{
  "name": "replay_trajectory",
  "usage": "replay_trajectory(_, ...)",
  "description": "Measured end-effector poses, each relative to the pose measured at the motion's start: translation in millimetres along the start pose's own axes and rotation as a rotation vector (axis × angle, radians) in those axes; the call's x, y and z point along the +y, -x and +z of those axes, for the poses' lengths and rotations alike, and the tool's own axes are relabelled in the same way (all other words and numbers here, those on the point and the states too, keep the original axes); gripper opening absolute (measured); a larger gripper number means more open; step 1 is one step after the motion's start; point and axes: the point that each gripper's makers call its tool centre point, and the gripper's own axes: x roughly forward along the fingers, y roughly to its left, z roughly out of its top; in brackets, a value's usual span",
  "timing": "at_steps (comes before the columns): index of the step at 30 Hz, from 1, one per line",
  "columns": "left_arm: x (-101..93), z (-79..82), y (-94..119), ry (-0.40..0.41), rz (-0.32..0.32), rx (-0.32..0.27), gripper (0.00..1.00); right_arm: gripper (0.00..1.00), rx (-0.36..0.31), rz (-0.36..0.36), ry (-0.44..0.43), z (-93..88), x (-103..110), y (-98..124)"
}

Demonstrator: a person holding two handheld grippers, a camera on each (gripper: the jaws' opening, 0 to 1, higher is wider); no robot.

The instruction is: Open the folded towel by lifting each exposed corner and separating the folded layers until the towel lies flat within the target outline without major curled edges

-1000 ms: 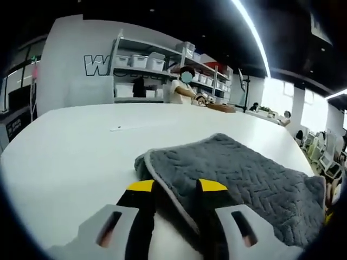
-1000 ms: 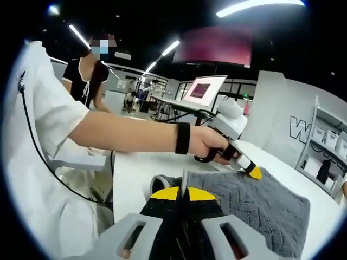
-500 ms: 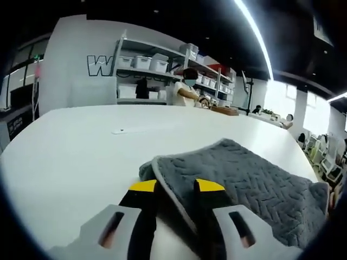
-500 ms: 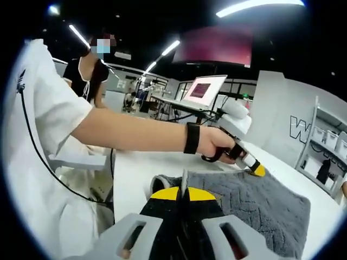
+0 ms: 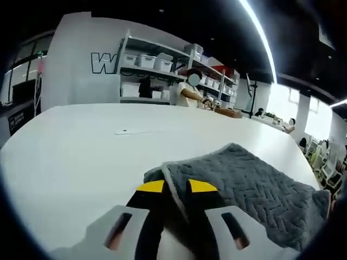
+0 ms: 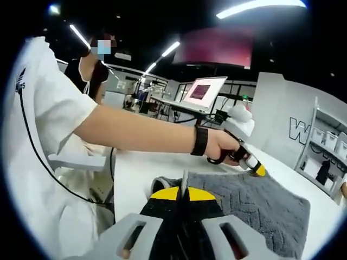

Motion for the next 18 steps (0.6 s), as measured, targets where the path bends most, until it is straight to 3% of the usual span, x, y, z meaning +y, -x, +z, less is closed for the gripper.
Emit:
replay_trajectory(3, 1.0, 0.2, -1.6, 0.004, 0.004, 0.002, 0.08, 0.0, -0.001, -0.001, 0.004, 0.5, 0.3, -0.6)
replay_trajectory(5, -3.9, -5.9, -1.1, -0.037, 0.01, 0.028, 0.06, 0.0, 0.003, 0.006, 0.011, 0.2, 2.0, -1.7)
replay_trajectory(9, -4.1, -1.4, -0.1, 0.046, -0.003, 0.011, 0.02, 0.0, 0.002, 0.002, 0.02, 1.5, 1.8, -1.7)
replay_trajectory(13, -0.8, -5.1, -1.4, -0.001, 0.017, 0.04, 0.02, 0.0, -0.001, 0.003, 0.021, 1.9, 2.2, -2.0)
replay_trajectory(18, 2.0, 3.8, -2.8, 0.083, 0.01, 0.011, 0.01, 0.0, -0.013, 0.001, 0.031, 4.8, 4.3, -2.8)
